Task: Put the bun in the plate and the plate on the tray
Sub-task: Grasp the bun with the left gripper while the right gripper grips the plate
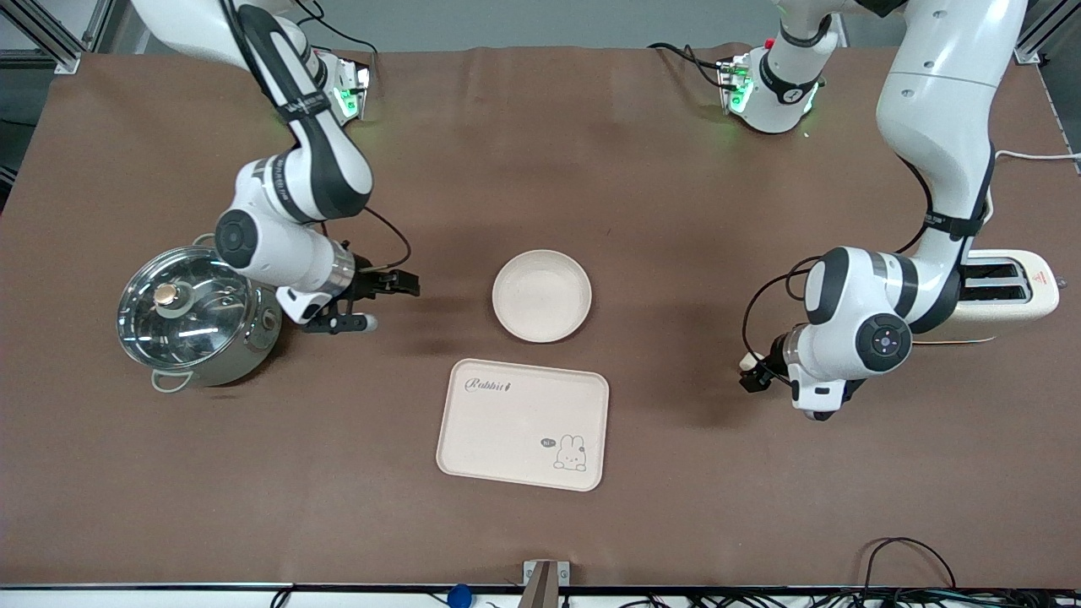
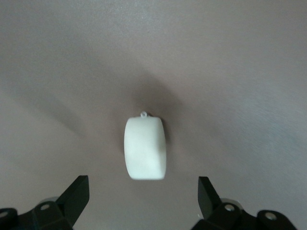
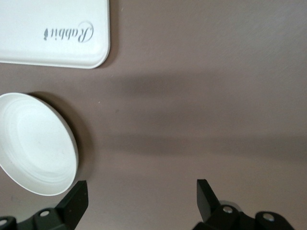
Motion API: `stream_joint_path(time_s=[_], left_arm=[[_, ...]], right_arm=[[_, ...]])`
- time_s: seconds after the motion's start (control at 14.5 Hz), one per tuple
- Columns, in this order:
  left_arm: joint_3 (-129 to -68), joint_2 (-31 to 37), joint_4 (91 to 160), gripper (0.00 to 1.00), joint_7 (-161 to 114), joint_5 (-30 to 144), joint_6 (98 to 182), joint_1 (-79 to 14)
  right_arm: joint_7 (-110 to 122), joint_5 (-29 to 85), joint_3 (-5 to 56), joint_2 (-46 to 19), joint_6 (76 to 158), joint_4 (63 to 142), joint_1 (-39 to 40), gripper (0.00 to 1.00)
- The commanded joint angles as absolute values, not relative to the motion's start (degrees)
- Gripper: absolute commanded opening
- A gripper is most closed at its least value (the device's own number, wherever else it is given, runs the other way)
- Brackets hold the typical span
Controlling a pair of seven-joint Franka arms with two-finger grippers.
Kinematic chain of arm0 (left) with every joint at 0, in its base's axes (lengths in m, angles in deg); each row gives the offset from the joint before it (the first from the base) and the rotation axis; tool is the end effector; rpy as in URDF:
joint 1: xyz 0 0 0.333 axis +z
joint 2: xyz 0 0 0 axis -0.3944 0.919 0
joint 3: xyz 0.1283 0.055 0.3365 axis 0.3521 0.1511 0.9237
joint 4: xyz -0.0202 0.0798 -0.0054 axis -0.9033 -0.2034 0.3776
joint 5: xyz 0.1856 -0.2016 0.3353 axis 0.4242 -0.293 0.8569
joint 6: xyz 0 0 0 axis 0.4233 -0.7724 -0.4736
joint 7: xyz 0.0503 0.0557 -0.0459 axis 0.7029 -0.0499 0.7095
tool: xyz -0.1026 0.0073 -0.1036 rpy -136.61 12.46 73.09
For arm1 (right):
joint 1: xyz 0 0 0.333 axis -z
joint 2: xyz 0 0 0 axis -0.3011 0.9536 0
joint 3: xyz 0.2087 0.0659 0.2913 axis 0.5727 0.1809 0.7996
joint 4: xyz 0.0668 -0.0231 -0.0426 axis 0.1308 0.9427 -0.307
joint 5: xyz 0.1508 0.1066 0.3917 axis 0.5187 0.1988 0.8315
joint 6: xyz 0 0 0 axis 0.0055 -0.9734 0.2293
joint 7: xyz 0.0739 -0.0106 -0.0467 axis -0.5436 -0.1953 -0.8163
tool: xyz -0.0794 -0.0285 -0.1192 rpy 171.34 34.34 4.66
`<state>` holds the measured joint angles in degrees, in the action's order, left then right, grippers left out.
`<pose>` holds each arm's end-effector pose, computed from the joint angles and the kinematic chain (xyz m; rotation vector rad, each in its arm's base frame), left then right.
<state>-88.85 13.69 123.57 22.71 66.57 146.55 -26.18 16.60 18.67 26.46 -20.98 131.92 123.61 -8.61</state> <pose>0.6966 -0.1341 0.1907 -2.9046 -1.1170 0.2901 0.5592 0.2522 0.2639 -2.8287 0.0702 0.2397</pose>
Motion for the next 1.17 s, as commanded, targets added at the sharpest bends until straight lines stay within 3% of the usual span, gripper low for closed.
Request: stream_joint_path(time_s=[0.0, 0.21, 0.34, 0.48, 0.69, 1.1], left_arm=[[-88.78, 15.78, 123.23, 0.96, 23.5, 68.27, 148.37, -25.69], [-88.6, 16.67, 122.97, 0.74, 23.58, 68.19, 150.23, -25.6], [-88.6, 16.76, 122.97, 0.5, 23.93, 68.19, 150.58, -25.6], [-88.6, 16.76, 122.97, 0.33, 24.29, 67.75, 150.58, -26.04], [-90.79, 16.15, 122.79, 0.31, 29.27, 67.49, 150.23, -26.65], [-103.35, 15.88, 121.48, 0.32, 47.81, 68.01, 150.14, -29.01]], right_arm=[[20.01, 21.67, 25.9, -19.79, 133.86, 124.41, -11.47, 1.0], [20.1, 31.48, 25.99, -17.06, 138.94, 124.5, -14.8, 1.0], [20.1, 34.24, 25.9, -14.43, 144.13, 124.33, -18.58, 1.0], [20.28, 34.34, 25.99, -11.88, 147.73, 124.06, -20.78, 1.0], [22.65, 34.69, 25.99, -10.02, 149.6, 123.97, -22.99, 1.0], [22.91, 39.6, 25.99, -9.93, 149.6, 123.62, -25.45, 0.99]])
